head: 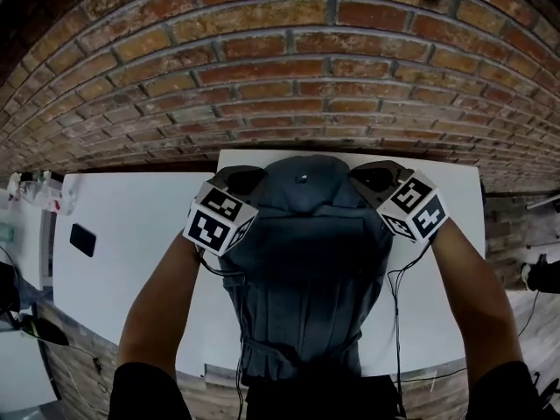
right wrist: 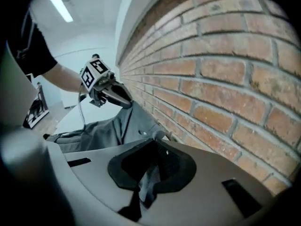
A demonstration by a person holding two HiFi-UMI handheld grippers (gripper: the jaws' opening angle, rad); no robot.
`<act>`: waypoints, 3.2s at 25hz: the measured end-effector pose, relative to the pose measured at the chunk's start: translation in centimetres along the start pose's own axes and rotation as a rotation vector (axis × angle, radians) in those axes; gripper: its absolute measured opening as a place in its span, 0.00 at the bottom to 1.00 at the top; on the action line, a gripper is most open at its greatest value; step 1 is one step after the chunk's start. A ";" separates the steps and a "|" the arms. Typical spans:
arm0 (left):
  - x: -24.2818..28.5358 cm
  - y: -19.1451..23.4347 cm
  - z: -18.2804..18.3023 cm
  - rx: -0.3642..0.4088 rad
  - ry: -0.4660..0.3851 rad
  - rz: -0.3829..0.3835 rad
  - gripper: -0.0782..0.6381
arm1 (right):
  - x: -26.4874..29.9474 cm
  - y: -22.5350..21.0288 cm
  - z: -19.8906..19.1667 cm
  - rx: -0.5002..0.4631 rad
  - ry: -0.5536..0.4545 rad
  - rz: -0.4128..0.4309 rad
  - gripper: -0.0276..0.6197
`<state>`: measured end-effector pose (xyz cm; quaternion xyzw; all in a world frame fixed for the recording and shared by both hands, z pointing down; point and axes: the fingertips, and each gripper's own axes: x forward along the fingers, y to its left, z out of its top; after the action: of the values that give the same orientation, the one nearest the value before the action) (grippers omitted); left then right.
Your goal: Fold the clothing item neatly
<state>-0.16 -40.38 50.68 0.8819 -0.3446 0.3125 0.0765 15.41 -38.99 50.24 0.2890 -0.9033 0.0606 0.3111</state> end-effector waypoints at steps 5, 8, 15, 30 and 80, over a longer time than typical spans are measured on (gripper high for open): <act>-4.6 -5.5 -0.5 0.371 -0.097 -0.006 0.13 | -4.2 6.4 -0.1 -0.306 -0.020 0.079 0.07; -5.9 -8.5 -2.7 0.553 -0.117 -0.013 0.13 | -5.0 9.3 -2.3 -0.428 0.039 0.108 0.07; -5.1 -15.4 -13.8 0.840 0.111 -0.217 0.22 | -4.3 13.3 -12.4 -0.405 0.385 0.279 0.20; -2.6 -9.1 -8.9 0.263 0.065 -0.091 0.29 | -1.4 4.9 -11.2 0.143 0.379 -0.033 0.09; -27.7 -27.4 -30.0 -0.033 0.208 -0.189 0.31 | -17.7 38.7 -24.1 0.646 0.211 -0.276 0.25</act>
<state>-12.83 6.25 59.90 0.8719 -0.2551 0.3881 0.1553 17.78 8.49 61.66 0.4835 -0.7532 0.3295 0.3006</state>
